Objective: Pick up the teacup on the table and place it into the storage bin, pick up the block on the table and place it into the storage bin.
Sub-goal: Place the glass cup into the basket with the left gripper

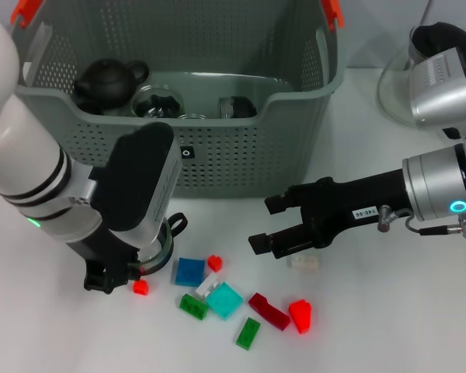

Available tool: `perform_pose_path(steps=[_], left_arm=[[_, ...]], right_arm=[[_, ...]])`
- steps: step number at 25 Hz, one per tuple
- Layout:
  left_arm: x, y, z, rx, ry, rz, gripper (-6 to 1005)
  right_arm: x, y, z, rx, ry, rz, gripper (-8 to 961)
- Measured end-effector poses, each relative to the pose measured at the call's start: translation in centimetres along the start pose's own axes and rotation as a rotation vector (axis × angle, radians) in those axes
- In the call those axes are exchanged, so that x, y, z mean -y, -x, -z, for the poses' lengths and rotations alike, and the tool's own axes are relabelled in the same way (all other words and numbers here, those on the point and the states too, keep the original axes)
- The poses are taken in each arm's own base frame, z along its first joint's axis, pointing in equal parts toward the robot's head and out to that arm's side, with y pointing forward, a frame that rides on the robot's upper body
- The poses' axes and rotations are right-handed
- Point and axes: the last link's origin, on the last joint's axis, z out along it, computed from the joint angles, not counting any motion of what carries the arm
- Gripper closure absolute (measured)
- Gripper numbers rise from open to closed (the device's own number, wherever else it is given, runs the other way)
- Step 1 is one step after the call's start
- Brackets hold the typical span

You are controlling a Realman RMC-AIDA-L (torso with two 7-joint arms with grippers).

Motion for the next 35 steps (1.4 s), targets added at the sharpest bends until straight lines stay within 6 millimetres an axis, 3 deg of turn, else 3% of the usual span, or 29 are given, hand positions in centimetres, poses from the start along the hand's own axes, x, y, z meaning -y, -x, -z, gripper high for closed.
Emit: perform_pose_path(steps=[3,11,14,15,18,29,35], left_arm=[[0.0,0.1,0.3,-0.002,0.001,0.007,956],[-1.3,0.6,7.2,-0.321,0.055,0.158,955],[-1.2,0.7,8.6,-0.394,0.03,0.199,955],[-0.8,0.5,10.1,-0.469,-0.014,0.236,955],[-0.2,0.2,11.1,-0.525,-0.048,0.257,955],[4.9,0.7,15.2,-0.717,-0.303,0.438,954],[10.1,1.8,14.5,-0.776,-0.35,0.668,954]], right_arm=[[0.1,0.0,0.1,-0.001,-0.002,0.001,28],[0.2,-0.1,0.5,-0.01,-0.006,0.006,28],[0.2,-0.2,0.7,-0.015,-0.001,0.007,28],[0.1,-0.2,0.7,-0.017,0.003,0.007,28],[-0.1,-0.3,0.7,-0.021,0.018,0.008,28],[-0.4,-0.9,0.8,-0.033,0.042,-0.004,28],[-0.6,-1.0,0.8,-0.039,0.051,-0.014,28]])
